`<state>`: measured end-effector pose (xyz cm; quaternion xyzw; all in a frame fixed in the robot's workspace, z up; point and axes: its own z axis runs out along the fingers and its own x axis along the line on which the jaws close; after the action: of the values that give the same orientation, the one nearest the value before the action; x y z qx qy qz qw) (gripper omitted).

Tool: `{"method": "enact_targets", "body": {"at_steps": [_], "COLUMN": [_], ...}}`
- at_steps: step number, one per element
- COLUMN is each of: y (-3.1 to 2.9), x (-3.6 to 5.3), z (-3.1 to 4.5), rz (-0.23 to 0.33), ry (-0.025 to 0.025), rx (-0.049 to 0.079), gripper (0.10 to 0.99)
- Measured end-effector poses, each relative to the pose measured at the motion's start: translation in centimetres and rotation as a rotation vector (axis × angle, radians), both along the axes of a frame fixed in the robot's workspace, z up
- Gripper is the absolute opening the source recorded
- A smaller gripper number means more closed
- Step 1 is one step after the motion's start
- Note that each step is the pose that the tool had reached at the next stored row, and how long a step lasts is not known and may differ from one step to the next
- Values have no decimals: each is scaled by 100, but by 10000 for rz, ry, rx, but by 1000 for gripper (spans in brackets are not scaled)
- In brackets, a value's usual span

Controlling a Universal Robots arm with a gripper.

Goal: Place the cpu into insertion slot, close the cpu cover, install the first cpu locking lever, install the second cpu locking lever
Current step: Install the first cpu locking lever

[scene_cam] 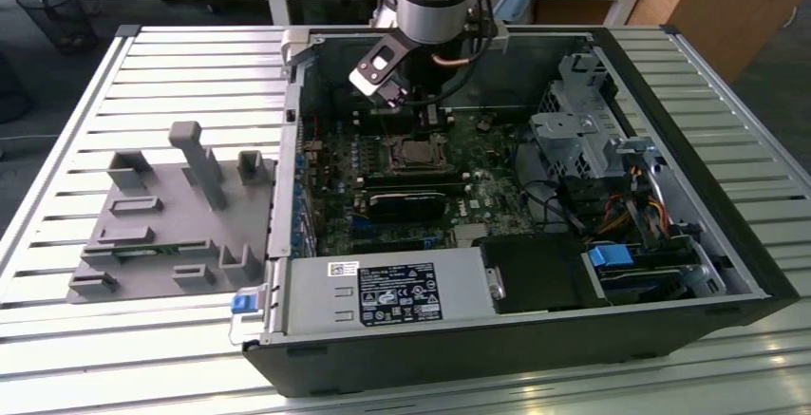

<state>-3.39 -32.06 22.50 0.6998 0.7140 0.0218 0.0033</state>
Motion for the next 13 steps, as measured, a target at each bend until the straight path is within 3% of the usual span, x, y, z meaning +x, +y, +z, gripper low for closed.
{"method": "enact_targets", "body": {"at_steps": [13], "y": [0], "x": [0], "z": [47], "rz": [0], "ry": [-1], "rx": [2], "gripper": [122]}}
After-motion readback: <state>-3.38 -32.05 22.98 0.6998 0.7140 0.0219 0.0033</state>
